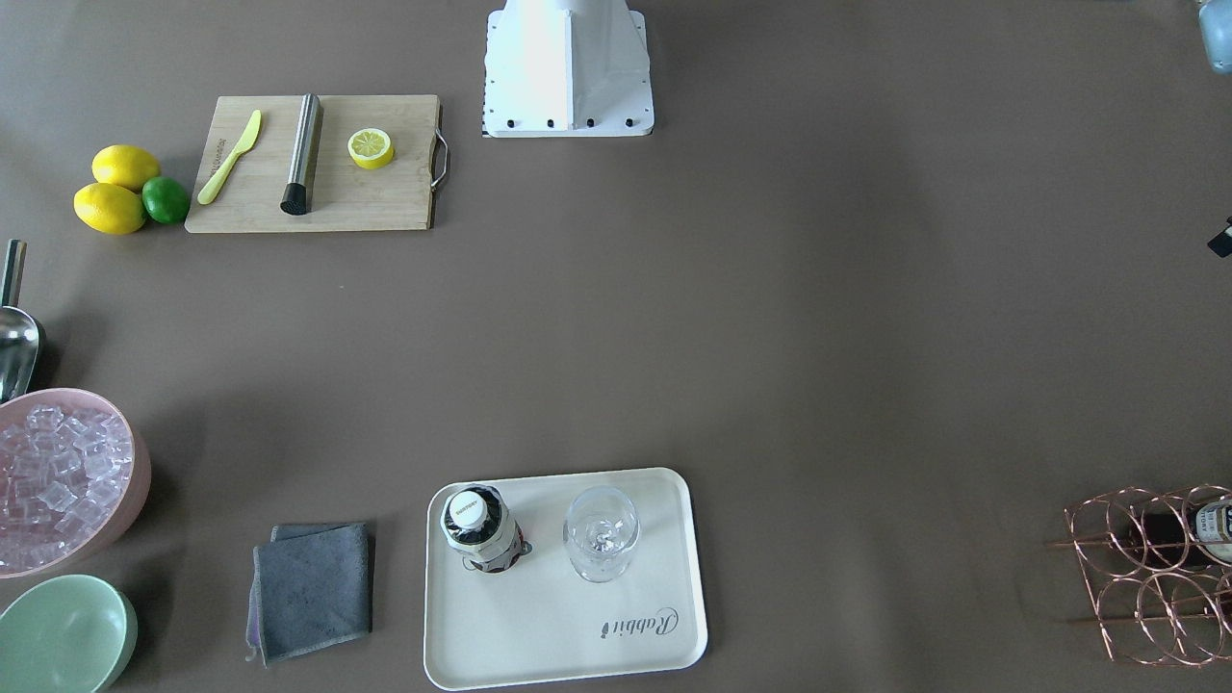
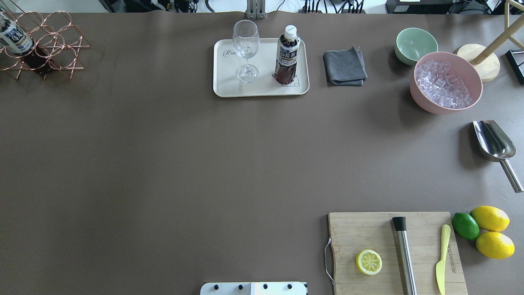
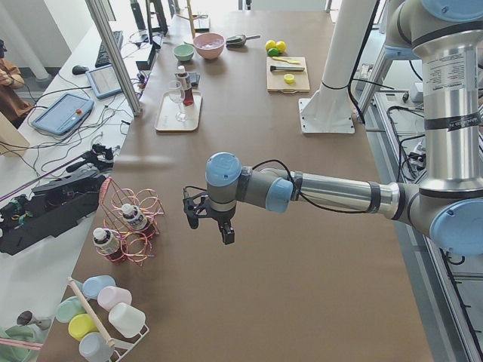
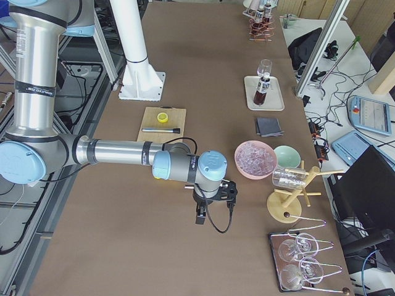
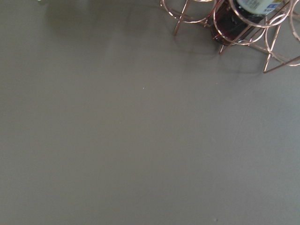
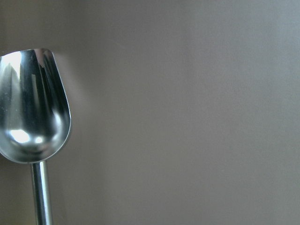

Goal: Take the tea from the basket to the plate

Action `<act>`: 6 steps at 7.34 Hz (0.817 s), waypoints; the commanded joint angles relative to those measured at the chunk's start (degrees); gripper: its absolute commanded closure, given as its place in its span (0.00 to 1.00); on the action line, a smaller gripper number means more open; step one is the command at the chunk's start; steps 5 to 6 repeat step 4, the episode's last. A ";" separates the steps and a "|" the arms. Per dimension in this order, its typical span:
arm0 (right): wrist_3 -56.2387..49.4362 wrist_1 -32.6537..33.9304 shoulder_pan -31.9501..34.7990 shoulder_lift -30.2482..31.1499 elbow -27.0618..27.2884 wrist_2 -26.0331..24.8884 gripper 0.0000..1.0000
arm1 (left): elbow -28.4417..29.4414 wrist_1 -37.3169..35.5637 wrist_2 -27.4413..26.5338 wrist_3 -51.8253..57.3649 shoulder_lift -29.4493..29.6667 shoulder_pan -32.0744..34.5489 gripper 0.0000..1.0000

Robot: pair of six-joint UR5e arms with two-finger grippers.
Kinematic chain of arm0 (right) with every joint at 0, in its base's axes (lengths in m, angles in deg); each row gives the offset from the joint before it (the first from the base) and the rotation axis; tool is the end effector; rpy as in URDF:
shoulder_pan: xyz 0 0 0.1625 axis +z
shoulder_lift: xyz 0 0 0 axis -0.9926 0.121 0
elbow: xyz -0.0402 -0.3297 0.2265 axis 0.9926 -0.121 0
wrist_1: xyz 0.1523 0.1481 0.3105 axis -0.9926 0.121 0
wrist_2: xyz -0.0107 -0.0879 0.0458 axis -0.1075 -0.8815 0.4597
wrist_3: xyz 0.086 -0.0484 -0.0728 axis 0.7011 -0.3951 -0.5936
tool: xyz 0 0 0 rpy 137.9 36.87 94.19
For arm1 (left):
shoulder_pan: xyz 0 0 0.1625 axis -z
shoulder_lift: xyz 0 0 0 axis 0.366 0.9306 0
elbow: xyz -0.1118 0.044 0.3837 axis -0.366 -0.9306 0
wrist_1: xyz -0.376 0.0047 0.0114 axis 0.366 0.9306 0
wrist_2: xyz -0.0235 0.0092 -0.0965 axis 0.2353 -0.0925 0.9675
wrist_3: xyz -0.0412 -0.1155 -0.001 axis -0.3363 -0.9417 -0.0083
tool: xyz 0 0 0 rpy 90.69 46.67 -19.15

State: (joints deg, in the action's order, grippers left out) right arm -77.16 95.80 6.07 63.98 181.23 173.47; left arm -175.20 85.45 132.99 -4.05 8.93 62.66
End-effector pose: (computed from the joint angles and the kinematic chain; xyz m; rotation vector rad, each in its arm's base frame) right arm 0.0461 -0.3844 0.6668 -0.1010 -0.7237 0.0138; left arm -0.0047 -0.4114 0.5832 -0.0594 0.8172 -0.4006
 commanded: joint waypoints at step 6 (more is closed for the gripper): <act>0.26 -0.02 0.00 -0.10 -0.18 0.05 0.00 | 3.27 0.02 -0.31 0.23 0.63 1.21 0.02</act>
